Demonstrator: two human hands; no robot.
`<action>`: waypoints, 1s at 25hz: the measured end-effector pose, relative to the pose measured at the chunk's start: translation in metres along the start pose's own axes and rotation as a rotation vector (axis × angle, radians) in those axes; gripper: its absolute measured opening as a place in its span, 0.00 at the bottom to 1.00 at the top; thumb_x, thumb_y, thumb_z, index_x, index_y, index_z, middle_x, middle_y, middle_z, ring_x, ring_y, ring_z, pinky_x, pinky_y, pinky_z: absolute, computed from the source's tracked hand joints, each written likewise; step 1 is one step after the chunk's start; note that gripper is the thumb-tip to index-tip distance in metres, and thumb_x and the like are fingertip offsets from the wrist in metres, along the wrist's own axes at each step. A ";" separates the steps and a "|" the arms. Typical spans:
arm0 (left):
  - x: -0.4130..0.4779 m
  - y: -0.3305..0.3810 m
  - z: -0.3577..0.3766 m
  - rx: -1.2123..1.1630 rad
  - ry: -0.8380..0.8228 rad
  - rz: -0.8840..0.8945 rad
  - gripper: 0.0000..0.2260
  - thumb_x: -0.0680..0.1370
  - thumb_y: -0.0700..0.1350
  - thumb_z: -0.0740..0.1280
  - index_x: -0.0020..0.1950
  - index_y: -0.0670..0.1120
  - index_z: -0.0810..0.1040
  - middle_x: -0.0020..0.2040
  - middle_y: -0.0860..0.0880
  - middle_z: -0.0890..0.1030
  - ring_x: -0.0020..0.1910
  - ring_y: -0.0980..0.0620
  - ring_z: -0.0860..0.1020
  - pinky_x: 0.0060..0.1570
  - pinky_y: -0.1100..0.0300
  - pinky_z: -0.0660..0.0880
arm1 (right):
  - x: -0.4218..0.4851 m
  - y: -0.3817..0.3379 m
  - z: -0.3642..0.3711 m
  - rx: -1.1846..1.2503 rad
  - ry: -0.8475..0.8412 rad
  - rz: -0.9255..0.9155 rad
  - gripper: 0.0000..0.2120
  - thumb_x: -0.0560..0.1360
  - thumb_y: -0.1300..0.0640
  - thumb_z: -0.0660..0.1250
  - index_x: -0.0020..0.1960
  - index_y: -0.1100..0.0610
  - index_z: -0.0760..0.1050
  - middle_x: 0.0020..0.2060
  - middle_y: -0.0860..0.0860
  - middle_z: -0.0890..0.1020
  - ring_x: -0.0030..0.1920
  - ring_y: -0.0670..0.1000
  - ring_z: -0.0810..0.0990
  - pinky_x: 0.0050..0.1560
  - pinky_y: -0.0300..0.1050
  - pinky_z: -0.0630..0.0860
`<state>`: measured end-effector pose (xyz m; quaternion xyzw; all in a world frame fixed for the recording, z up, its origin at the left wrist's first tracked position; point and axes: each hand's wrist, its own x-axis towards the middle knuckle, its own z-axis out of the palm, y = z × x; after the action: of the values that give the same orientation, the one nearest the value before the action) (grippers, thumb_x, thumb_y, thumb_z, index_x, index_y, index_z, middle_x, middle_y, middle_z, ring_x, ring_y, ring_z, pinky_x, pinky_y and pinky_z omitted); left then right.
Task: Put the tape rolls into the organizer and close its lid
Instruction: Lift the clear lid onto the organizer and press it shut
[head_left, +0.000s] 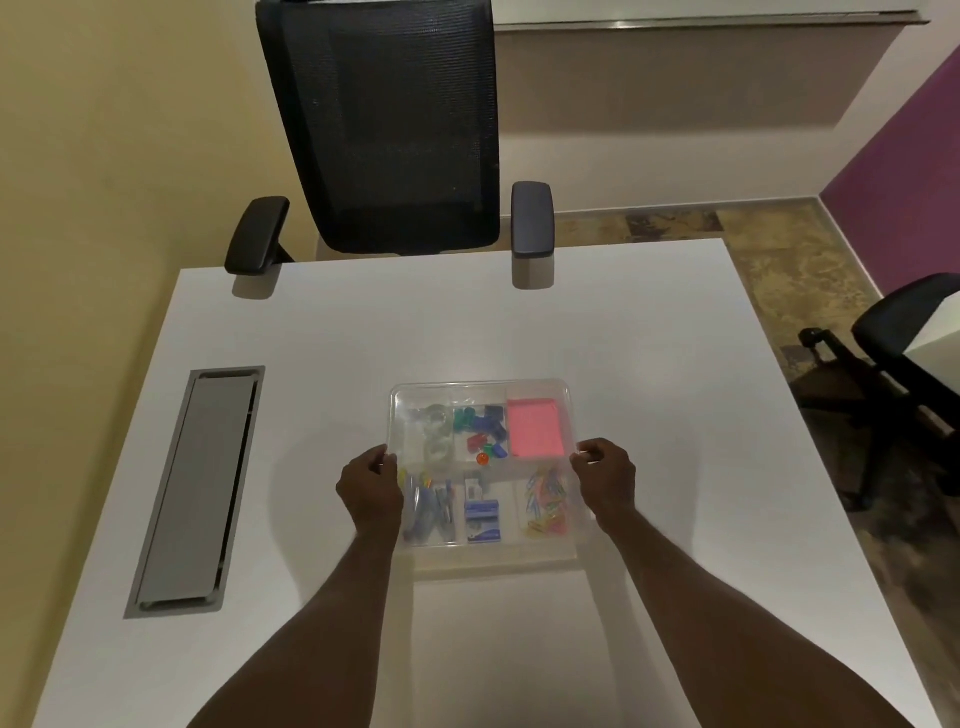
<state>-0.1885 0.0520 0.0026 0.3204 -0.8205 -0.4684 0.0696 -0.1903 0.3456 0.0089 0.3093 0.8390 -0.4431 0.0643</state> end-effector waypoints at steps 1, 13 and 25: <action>0.000 -0.001 0.001 0.015 -0.002 0.012 0.05 0.78 0.33 0.71 0.48 0.34 0.87 0.41 0.38 0.86 0.40 0.44 0.80 0.49 0.58 0.72 | -0.001 0.001 -0.001 -0.007 -0.010 -0.002 0.10 0.75 0.64 0.71 0.57 0.63 0.81 0.49 0.58 0.85 0.50 0.57 0.83 0.50 0.45 0.78; 0.007 0.005 -0.007 0.096 -0.059 -0.079 0.10 0.78 0.34 0.73 0.58 0.32 0.86 0.56 0.34 0.87 0.59 0.37 0.85 0.63 0.55 0.76 | -0.009 0.003 -0.011 -0.144 -0.142 -0.067 0.12 0.78 0.62 0.70 0.61 0.63 0.79 0.51 0.61 0.85 0.46 0.57 0.82 0.46 0.45 0.77; -0.007 -0.009 -0.015 0.111 -0.131 -0.136 0.05 0.76 0.36 0.71 0.49 0.35 0.86 0.45 0.38 0.87 0.48 0.36 0.85 0.47 0.56 0.74 | -0.019 0.015 -0.008 -0.192 -0.099 -0.015 0.07 0.78 0.60 0.67 0.52 0.62 0.79 0.48 0.59 0.85 0.45 0.57 0.80 0.44 0.42 0.71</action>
<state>-0.1728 0.0416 0.0045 0.3472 -0.8244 -0.4457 -0.0342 -0.1650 0.3488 0.0108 0.2733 0.8756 -0.3759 0.1316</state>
